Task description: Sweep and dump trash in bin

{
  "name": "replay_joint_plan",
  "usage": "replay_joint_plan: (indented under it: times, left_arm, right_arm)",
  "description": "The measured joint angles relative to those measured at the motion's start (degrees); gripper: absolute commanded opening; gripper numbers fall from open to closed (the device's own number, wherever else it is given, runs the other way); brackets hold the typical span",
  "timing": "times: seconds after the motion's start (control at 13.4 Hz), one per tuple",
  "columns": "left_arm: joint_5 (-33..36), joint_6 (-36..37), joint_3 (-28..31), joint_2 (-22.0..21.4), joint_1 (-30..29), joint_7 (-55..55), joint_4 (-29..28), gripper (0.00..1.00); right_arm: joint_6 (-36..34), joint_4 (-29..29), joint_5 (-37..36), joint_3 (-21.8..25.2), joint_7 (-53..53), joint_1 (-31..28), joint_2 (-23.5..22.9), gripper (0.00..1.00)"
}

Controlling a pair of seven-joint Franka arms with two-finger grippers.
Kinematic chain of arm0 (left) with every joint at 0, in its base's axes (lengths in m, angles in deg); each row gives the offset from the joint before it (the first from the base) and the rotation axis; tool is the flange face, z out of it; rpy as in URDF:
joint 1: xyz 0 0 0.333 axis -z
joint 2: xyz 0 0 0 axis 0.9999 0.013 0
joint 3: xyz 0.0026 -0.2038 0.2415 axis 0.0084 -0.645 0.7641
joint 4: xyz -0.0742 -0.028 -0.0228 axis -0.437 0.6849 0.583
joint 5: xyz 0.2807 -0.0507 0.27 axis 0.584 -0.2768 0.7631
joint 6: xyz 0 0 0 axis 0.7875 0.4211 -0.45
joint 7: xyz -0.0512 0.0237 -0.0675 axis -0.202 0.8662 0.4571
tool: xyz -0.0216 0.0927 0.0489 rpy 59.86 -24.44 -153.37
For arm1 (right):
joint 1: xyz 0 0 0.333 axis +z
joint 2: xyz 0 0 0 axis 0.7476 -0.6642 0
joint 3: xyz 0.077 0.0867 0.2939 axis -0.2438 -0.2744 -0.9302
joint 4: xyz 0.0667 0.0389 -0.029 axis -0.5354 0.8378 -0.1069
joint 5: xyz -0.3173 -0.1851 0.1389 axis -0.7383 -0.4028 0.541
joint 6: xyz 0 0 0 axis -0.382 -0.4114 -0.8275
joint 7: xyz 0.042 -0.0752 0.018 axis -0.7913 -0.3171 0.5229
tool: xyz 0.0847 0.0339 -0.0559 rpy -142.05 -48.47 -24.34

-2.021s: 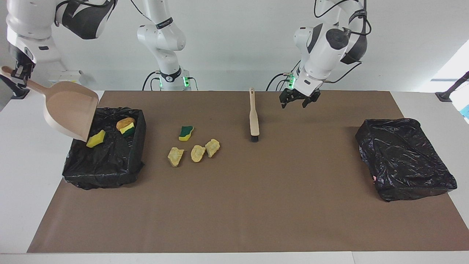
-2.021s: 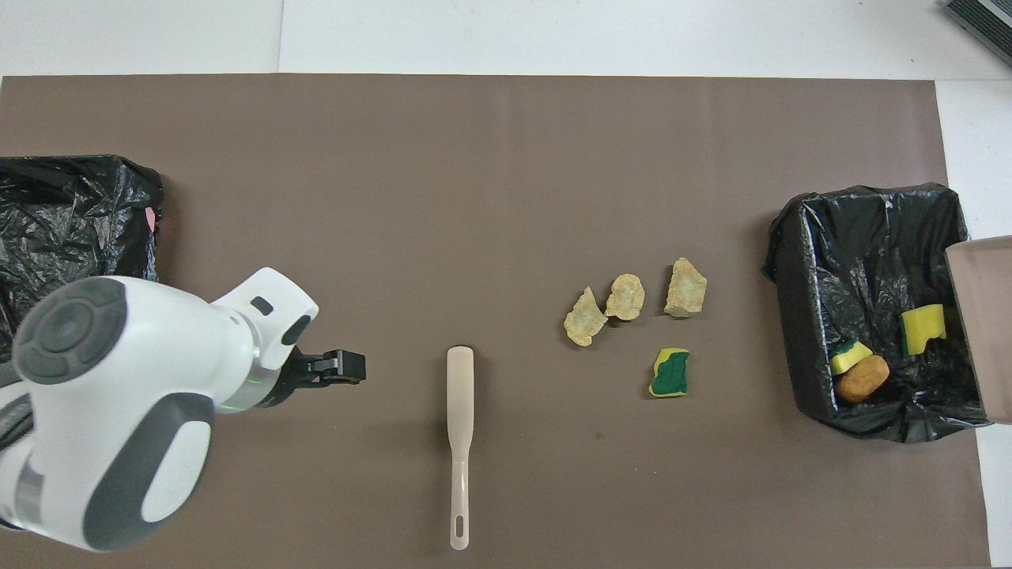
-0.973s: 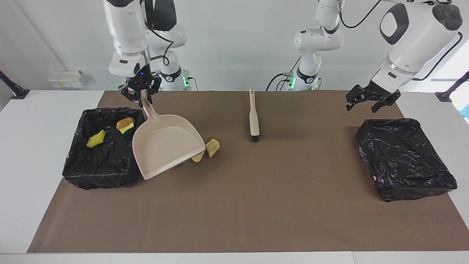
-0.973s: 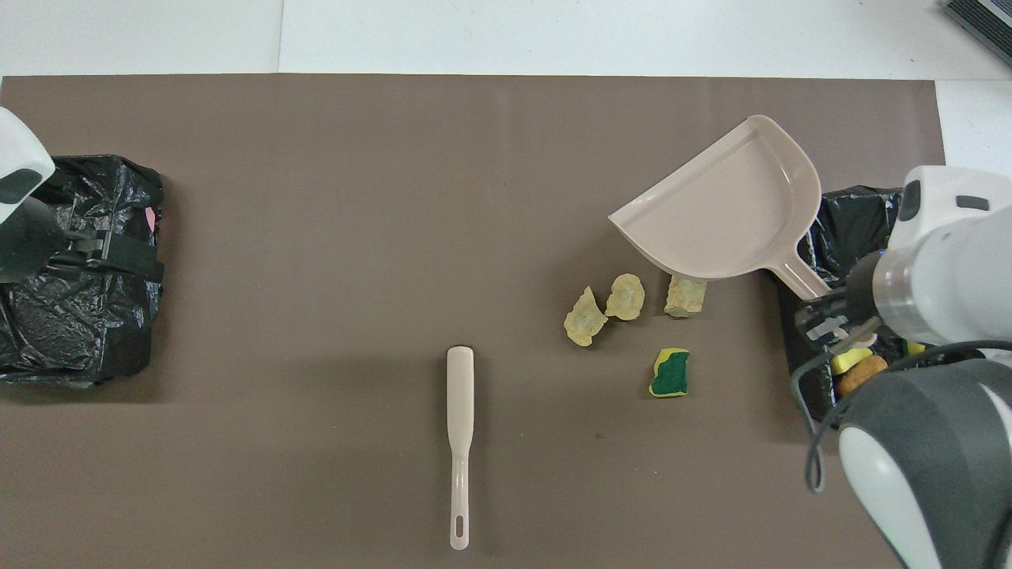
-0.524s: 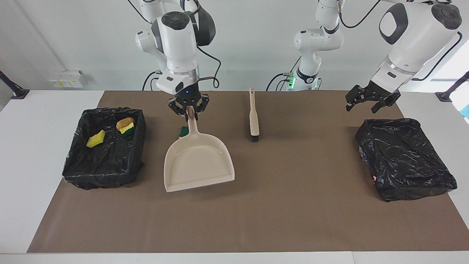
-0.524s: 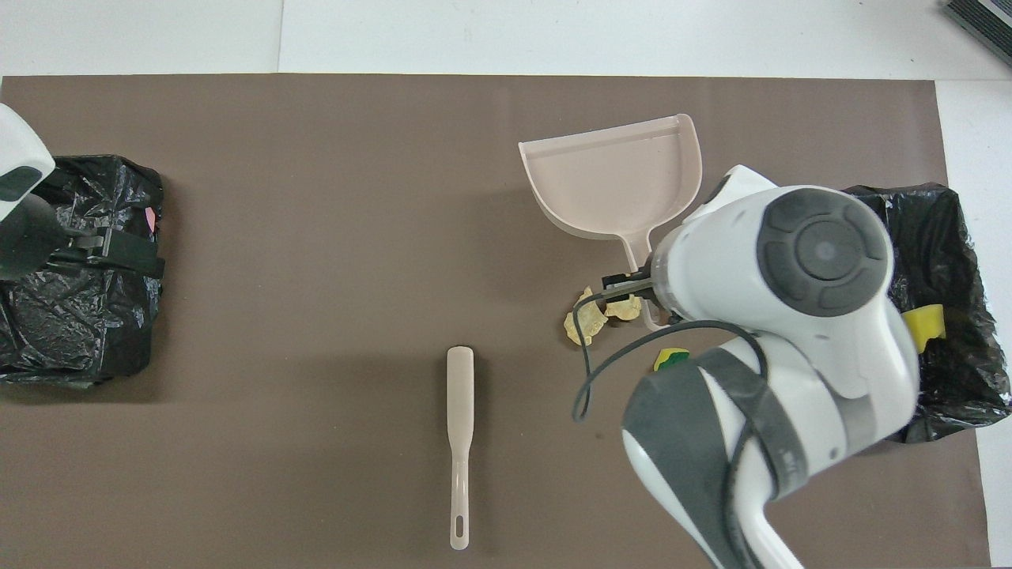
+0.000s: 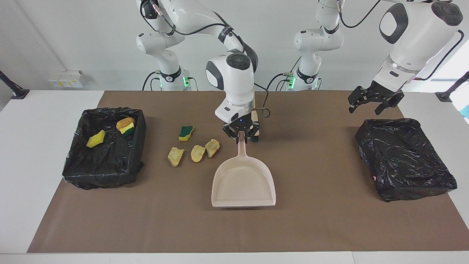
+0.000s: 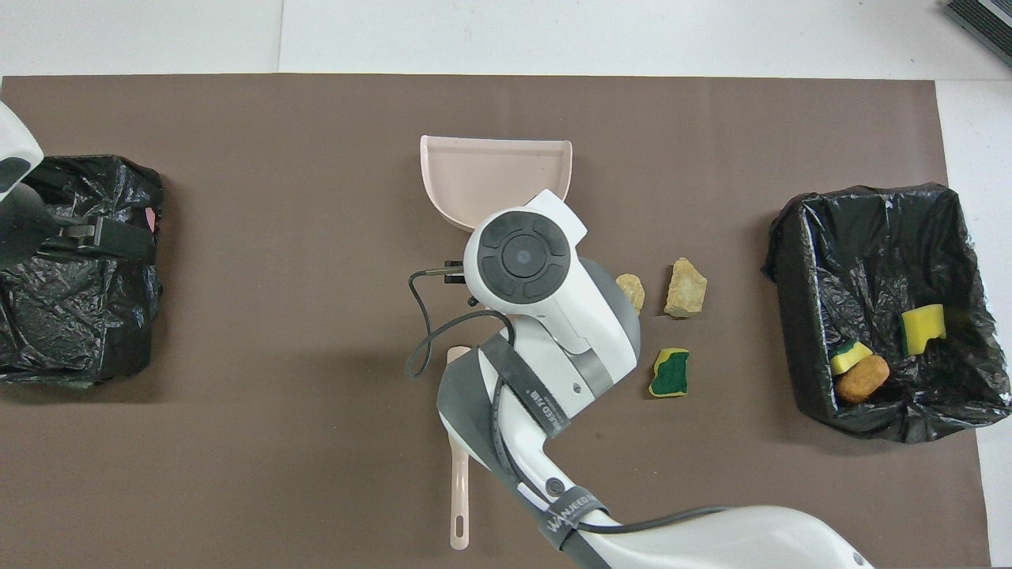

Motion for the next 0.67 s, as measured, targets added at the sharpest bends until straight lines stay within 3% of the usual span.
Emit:
replay_joint_plan:
  times: [0.07,0.15,0.45,0.67]
  left_arm:
    - [0.1,1.3,0.1,-0.2,0.0,-0.1,1.4,1.0]
    - [0.2,3.8,0.2,-0.5,-0.1,-0.1,2.6,1.0]
    - [0.3,6.3,0.4,-2.2,-0.1,-0.1,3.3,1.0]
    - [0.4,6.1,0.4,-2.2,-0.1,-0.1,3.3,1.0]
  right_arm:
    - [0.2,-2.2,0.0,0.0,-1.8,1.1,-2.9,0.36]
    - [0.6,-3.8,0.0,0.1,-2.7,1.9,-5.1,0.99]
    - [0.4,-6.3,-0.2,0.2,-2.9,2.5,-5.9,1.0]
    - [-3.0,-5.5,-0.2,0.2,-2.9,2.6,-0.5,1.0]
